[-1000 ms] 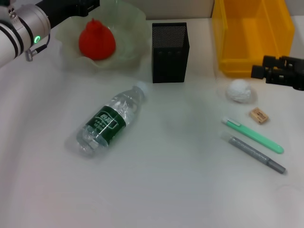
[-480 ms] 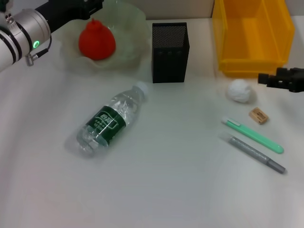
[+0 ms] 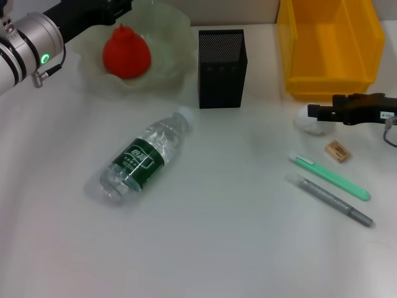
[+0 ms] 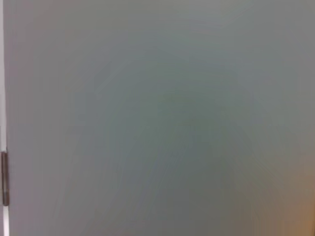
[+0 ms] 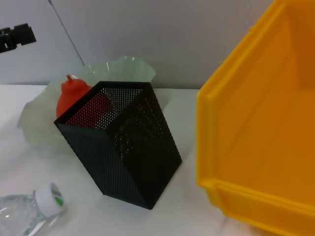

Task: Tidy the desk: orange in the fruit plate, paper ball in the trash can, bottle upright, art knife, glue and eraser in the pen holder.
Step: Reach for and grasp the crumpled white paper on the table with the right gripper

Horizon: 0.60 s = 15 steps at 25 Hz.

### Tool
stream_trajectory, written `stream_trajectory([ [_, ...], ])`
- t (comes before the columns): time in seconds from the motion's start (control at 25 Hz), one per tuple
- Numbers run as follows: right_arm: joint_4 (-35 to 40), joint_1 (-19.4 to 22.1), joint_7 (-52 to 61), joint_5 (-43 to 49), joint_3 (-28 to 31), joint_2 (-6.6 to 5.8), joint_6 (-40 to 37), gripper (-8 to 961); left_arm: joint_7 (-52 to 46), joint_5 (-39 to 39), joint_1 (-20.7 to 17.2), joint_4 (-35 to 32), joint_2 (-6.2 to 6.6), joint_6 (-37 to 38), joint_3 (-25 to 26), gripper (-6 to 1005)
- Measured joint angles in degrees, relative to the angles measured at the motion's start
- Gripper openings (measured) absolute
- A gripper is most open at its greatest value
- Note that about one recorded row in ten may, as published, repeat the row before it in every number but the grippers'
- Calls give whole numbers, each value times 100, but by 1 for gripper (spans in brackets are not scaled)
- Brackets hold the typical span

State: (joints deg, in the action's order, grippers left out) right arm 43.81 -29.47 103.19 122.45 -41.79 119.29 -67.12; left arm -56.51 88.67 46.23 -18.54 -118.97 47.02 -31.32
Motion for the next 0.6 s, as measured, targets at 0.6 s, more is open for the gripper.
stream_trajectory([
  [0.6, -326, -138, 53, 122, -84, -19, 288, 796, 5, -17, -49, -54, 14, -34, 29, 707],
])
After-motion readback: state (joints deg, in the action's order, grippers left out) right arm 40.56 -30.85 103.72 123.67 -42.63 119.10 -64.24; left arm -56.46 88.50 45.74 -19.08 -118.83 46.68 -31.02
